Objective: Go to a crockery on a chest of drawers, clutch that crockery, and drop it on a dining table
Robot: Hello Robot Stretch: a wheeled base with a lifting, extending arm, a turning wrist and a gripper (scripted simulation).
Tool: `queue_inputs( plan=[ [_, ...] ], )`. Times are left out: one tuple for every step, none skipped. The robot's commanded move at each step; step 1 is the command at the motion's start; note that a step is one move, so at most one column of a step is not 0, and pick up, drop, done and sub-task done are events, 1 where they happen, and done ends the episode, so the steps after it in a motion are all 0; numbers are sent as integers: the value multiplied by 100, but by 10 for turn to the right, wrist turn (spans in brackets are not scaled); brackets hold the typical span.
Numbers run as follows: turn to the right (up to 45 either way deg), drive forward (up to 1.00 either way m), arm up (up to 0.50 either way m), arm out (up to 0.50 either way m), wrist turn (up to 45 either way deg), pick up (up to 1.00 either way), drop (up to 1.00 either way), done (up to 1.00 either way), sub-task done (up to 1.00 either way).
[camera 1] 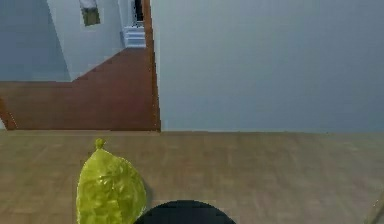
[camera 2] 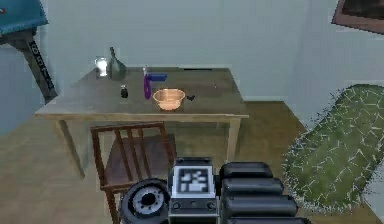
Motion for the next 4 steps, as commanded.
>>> queue_inputs(
  plan=[
    [30, 0, 0, 0, 0, 0, 0, 0, 0],
    [0, 100, 0, 0, 0, 0, 0, 0, 0],
    [0, 50, 0, 0, 0, 0, 0, 0, 0],
    [-450, 0, 0, 0, 0, 0, 0, 0, 0]
  ],
)
